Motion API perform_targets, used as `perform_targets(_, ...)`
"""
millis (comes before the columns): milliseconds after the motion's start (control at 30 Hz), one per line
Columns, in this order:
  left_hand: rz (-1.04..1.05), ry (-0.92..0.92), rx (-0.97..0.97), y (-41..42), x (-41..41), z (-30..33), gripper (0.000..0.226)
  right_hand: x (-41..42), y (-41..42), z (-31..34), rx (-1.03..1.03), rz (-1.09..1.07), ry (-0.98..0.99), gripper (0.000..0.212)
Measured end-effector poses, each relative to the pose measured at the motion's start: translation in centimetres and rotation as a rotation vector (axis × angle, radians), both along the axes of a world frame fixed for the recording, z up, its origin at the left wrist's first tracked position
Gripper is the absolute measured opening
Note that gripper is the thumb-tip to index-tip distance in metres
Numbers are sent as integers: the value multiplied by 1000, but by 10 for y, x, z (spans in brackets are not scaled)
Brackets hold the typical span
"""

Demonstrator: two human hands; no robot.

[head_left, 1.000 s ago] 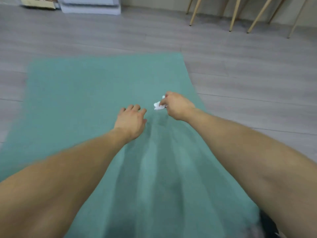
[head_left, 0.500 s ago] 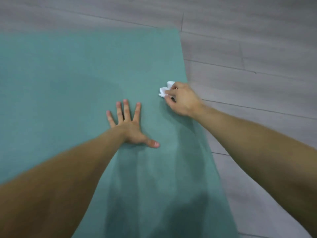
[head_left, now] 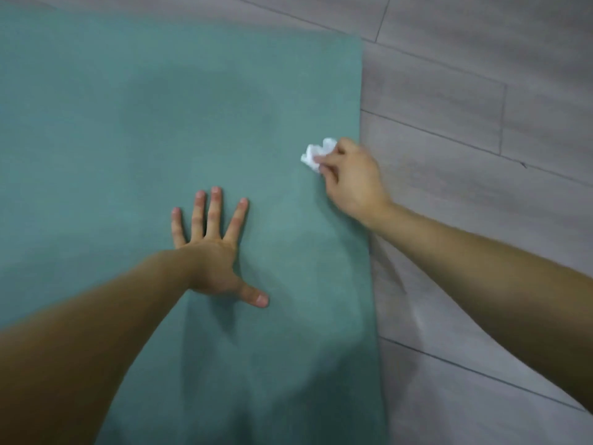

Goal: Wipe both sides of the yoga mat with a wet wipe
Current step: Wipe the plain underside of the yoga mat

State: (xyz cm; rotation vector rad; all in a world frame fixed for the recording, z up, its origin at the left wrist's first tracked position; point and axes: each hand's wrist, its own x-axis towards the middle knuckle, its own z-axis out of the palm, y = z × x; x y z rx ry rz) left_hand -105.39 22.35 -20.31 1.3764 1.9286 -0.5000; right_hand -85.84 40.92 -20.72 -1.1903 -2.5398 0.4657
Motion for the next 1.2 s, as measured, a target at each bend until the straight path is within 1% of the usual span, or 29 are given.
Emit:
perform_targets(67,-13,5,-16,-1,0,1,176,24,-72,1,-59,386,82,30)
perform_targets(100,-18,10,-29,0,-1,3,175,34,-94,2,-79,537,77,33)
perform_targets(133,-21,10,-41,2,-1,4,175,40,-97,0,-65,631,53,33)
perform_targets(167,-19,5,-50,4,-1,5,175,39,-80,-1,-28,622,39,32)
perform_targets(200,-15,0,-54,5,0,6,175,31,-53,-3,27,497,32,33)
perform_targets(300,0,2,-39,3,-1,8,175,13,30,-3,34,-59,89,28)
perform_targets(333,2,0,-36,2,0,8,175,13,40,-4,26,-162,93,27)
perform_targets(367,0,-2,-32,1,0,8,175,13,33,-5,17,-199,71,28)
perform_targets(400,-4,-3,-29,1,1,7,175,16,14,-8,25,-153,51,28)
perform_targets(433,-7,1,-25,0,0,6,175,19,-16,-8,15,-51,56,28)
perform_targets(467,-9,10,-19,0,0,5,175,24,-51,-7,-12,98,96,29)
perform_targets(500,-10,21,-12,0,-1,4,175,30,-83,-6,-52,296,139,29)
perform_targets(533,-9,30,-8,1,-1,3,175,36,-102,-7,-76,474,144,29)
perform_targets(567,-8,35,-6,1,-1,3,175,40,-103,-6,-84,604,118,29)
perform_targets(600,-7,32,-3,2,-1,3,175,40,-87,-6,-54,646,102,29)
perform_targets(633,-7,26,-1,1,-1,3,175,40,-61,-9,-20,579,106,28)
perform_targets(700,-11,14,-5,0,0,3,174,37,0,-11,52,234,127,27)
perform_targets(767,-14,14,-9,1,0,4,175,33,36,-14,23,-90,125,26)
perform_targets(800,-16,17,-9,2,0,5,175,25,33,-14,-8,-182,129,26)
perform_targets(833,-19,18,-9,2,0,5,175,13,17,-14,-14,-194,133,26)
perform_targets(867,-23,18,-6,3,-1,4,175,1,-7,-15,-9,-114,148,26)
perform_targets(933,-32,19,14,1,-1,1,176,-13,-66,-13,-37,241,186,27)
perform_targets(967,-38,21,30,1,0,0,177,-13,-87,-12,-82,403,166,25)
perform_targets(1000,-44,20,48,1,1,0,179,-11,-91,-9,-113,510,132,23)
perform_targets(1033,-48,13,76,-1,2,0,179,-9,-78,-6,-116,541,93,23)
perform_targets(1067,-49,4,112,-4,3,0,179,-9,-57,-4,-93,479,59,24)
perform_targets(1100,-48,1,152,-9,1,0,178,-9,-30,-3,-46,341,33,24)
perform_targets(1133,-44,2,187,-16,-4,3,174,-10,-4,-1,-8,157,11,25)
perform_targets(1200,5,36,220,-37,-19,9,168,-19,21,3,-11,-185,21,28)
